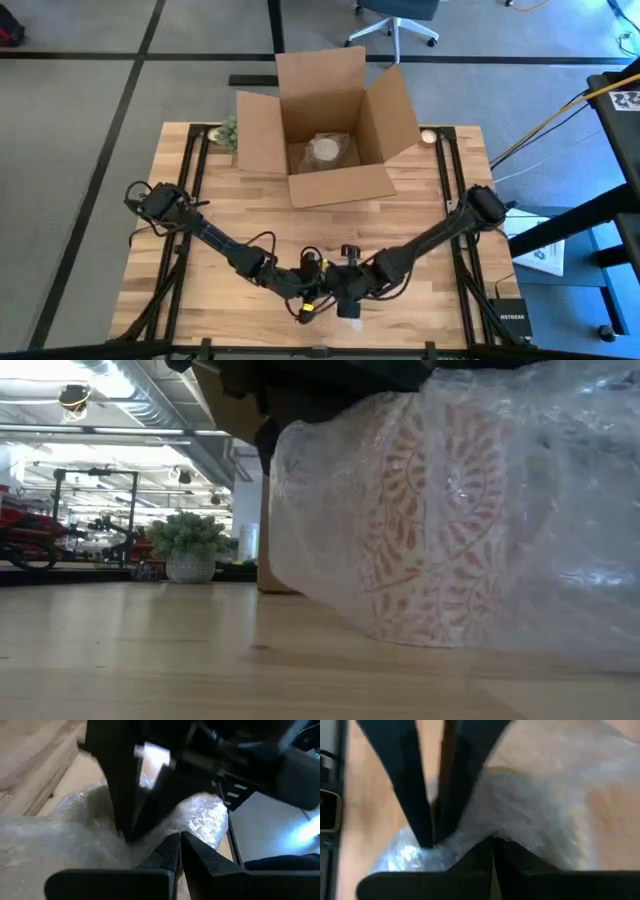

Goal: Wrap mug
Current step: Wrap the orange mug with transparent bubble wrap

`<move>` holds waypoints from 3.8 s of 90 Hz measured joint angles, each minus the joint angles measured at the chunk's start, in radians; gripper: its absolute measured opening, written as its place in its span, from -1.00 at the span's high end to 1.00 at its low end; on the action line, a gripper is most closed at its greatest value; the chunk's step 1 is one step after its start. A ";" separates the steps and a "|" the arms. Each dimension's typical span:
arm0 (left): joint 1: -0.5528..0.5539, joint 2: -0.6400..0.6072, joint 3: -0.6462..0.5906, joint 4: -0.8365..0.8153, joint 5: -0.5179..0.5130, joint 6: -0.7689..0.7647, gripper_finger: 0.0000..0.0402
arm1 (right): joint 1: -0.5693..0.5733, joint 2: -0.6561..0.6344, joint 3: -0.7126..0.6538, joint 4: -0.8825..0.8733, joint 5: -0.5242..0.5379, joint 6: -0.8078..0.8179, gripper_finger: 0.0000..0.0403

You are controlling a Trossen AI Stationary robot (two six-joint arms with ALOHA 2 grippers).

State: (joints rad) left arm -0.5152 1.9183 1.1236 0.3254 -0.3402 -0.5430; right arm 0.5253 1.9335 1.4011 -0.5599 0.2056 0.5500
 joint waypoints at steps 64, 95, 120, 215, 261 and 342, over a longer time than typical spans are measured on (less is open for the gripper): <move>0.019 -0.046 -0.001 -0.040 -0.021 -0.053 1.00 | -0.003 0.023 0.004 0.027 -0.033 -0.019 1.00; 0.025 -0.016 0.000 -0.046 -0.004 -0.056 1.00 | -0.001 0.022 0.272 -0.360 -0.048 -0.071 1.00; 0.025 -0.017 0.001 -0.050 -0.003 -0.059 1.00 | 0.026 0.026 0.293 -0.362 -0.038 -0.049 1.00; 0.024 -0.151 -0.075 -0.013 -0.107 0.061 1.00 | 0.023 0.041 0.102 -0.173 -0.087 -0.064 1.00; 0.011 -0.018 -0.062 0.124 -0.081 0.027 1.00 | 0.016 0.040 0.196 -0.238 -0.095 -0.079 1.00; 0.014 -0.017 -0.062 0.115 -0.082 0.016 1.00 | 0.015 0.038 0.031 -0.101 -0.049 0.012 1.00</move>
State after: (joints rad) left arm -0.5011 1.9011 1.0618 0.4409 -0.4225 -0.5274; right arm 0.5402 1.9713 1.4324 -0.6609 0.1563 0.5615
